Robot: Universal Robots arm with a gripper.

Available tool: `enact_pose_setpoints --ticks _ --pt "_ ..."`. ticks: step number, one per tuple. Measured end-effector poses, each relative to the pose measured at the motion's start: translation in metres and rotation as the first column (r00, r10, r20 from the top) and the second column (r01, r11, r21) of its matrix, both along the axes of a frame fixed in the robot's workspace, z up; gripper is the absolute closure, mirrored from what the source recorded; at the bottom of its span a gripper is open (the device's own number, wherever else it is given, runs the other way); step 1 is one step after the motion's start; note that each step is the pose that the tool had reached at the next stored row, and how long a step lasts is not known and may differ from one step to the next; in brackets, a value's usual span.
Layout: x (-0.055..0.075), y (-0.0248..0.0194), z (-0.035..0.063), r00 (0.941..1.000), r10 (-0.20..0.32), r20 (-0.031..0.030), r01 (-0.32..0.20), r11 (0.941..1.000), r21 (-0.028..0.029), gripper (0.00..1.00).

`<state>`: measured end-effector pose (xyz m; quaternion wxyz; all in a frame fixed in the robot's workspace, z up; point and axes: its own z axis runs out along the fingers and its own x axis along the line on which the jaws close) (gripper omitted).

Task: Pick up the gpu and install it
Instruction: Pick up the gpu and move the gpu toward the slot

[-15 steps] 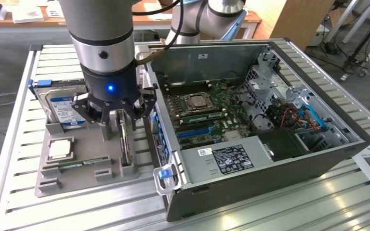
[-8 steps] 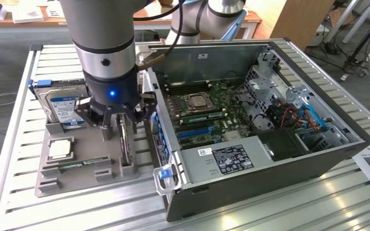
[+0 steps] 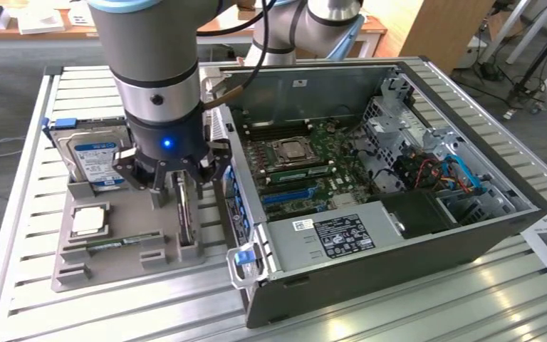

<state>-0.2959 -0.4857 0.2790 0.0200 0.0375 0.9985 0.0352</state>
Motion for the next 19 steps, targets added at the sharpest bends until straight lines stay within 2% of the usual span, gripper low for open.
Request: enact_pose_setpoints --ticks 3,7,10,13,19 --pt "0.000 0.0034 -0.0030 1.0000 0.000 0.0016 0.000 1.0000 0.0098 0.47" --pt "-0.006 0.0080 -0.0089 1.0000 0.000 0.0060 0.000 0.9999 0.0104 0.47" --pt "-0.012 0.0089 -0.0138 0.9999 0.000 0.0136 0.000 0.9999 0.0106 0.47" --pt "-0.012 0.0088 -0.0188 0.9998 0.000 0.0182 0.000 0.9999 0.0105 0.47" --pt "-0.012 0.0102 -0.0296 0.9998 0.000 0.0211 0.000 0.9999 0.0105 0.47"
